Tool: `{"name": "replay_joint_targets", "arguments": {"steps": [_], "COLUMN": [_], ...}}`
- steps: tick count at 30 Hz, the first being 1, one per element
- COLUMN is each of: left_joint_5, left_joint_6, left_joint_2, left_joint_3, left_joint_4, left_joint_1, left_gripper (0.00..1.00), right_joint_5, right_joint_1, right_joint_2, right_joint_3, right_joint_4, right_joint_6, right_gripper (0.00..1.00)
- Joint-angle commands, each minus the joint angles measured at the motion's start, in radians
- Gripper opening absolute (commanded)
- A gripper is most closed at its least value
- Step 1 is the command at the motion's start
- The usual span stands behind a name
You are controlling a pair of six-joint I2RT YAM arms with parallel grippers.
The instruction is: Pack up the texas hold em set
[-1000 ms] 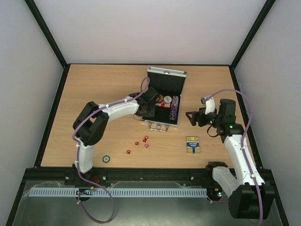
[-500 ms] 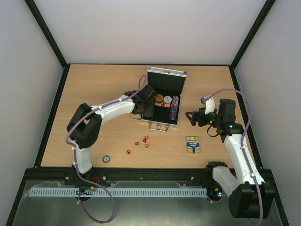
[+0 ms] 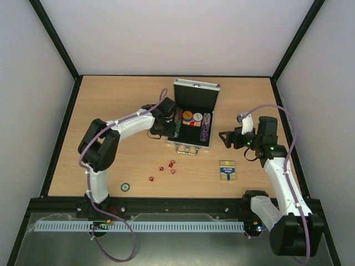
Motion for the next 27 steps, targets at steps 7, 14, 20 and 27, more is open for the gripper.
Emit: {"name": "replay_joint_targets", "arguments": {"steps": [7,14,20,27], "left_joint_5": [0.053,0.019,-0.003,-0.011], "left_joint_6": [0.027,0.022,0.019,0.010], "left_joint_2": [0.069,0.097,0.123,0.142], "left_joint_3": [0.030,0.041,0.062,0.077], "left_joint_4": [-0.014,-0.012,0.002,0.021], "left_joint_1": [0.002,0.002,0.008,0.015], "left_gripper": [0.62,0.61,0.61,0.60], "right_joint_5": [0.001,0.001,0.006,0.012], "right_joint_1": [-0.004,-0.004,-0.004,-0.004], "right_joint_2": [0.008,0.013,0.015,0.015], "right_joint_3": [0.000,0.000,0.000,0.000], "right_joint_4": [-0.015,-0.014,-0.015,-0.015], "right_joint_6": [-0.010,-0.009,-0.010,-0.009], "right_gripper": [0.91,0.91,0.91,0.91]}}
